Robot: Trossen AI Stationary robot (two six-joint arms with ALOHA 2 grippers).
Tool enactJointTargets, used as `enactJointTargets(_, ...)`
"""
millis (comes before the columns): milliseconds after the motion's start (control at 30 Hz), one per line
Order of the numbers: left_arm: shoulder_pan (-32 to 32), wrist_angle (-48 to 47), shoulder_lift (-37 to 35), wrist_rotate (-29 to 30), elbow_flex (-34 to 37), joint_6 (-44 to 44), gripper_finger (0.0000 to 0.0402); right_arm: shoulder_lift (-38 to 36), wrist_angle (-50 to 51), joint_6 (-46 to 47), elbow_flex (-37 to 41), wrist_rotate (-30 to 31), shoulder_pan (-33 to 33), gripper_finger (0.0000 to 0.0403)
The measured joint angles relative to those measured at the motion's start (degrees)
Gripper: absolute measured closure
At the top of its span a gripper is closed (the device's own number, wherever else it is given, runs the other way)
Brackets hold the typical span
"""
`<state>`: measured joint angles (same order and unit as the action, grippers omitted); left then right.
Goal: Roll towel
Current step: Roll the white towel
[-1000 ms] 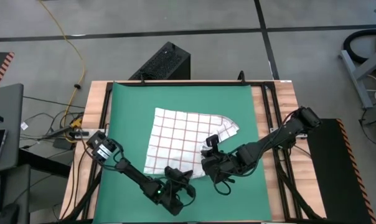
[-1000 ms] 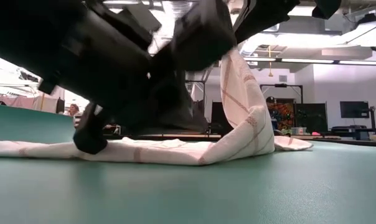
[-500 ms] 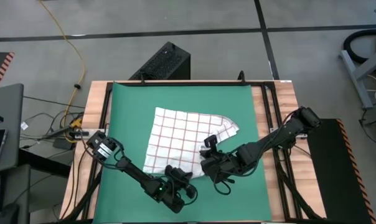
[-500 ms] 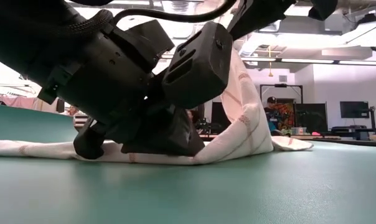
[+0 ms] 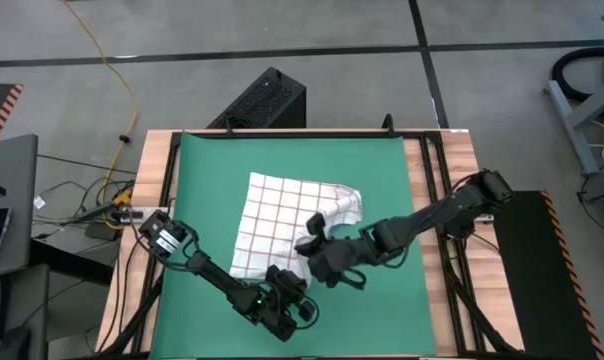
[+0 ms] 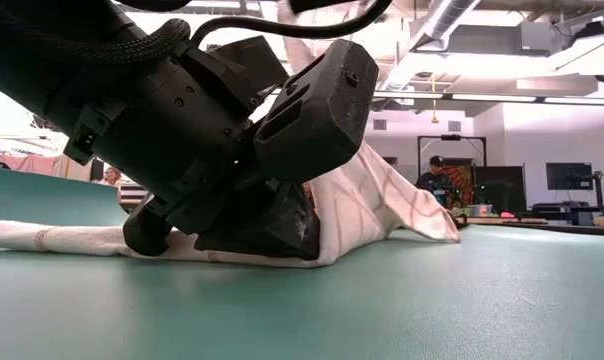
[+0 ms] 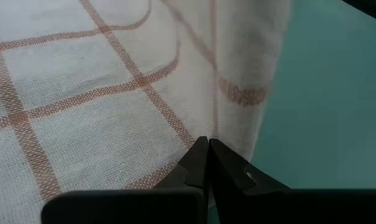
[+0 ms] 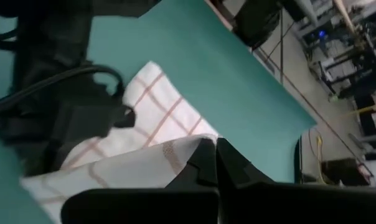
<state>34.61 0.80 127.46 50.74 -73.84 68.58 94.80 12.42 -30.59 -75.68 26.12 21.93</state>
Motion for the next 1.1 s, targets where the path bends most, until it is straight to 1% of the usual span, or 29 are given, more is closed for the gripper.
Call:
enactJointTargets(100, 0.3, 0.0, 0.0, 0.0, 0.0, -0.1, 0.0401, 0.0, -2.9, -1.9, 0.0, -5.0, -2.1, 0.0401)
enactJointTargets(233, 0.3, 0.0, 0.1, -0.5, 0.0, -0.9, 0.0401, 0.1, -4.9, -1.2, 0.0, -12.3, -4.0, 0.0401)
enactJointTargets(300, 0.3, 0.0, 0.1, -0.6, 0.0, -1.1, 0.0401, 0.5, -5.7, -1.0, 0.0, -14.2, -4.5, 0.0402)
enactJointTargets(400, 0.3, 0.0, 0.1, -0.6, 0.1, -1.2, 0.0402, 1.2, -6.9, -1.0, 0.0, -15.3, -5.0, 0.0402)
enactJointTargets(500, 0.4, 0.2, 0.1, -1.0, 0.1, -2.2, 0.0401, 2.9, -8.8, -0.6, -0.4, -18.7, -6.4, 0.0402)
enactJointTargets(667, 0.6, 0.6, -0.1, -4.0, -0.2, -4.6, 0.0402, 5.6, -8.3, -0.7, -1.7, -18.8, -7.1, 0.0402)
enactJointTargets(733, 0.9, -0.1, -0.3, -5.5, -1.1, -4.9, 0.0401, 6.8, -8.1, -0.8, -3.0, -19.0, -7.1, 0.0402)
enactJointTargets(833, 1.7, -2.2, -1.1, -6.1, -2.9, -5.9, 0.0401, 7.7, -6.7, -0.8, -4.2, -19.3, -7.3, 0.0402)
enactJointTargets(933, 2.2, -6.9, -2.2, -8.6, -5.7, -9.1, 0.0401, 7.7, -6.1, -0.9, -4.4, -20.1, -7.4, 0.0402)
enactJointTargets(1100, 4.0, -20.9, -3.7, -12.6, -11.8, -10.9, 0.0402, 7.7, -6.1, -0.9, -4.4, -20.3, -7.9, 0.0402)
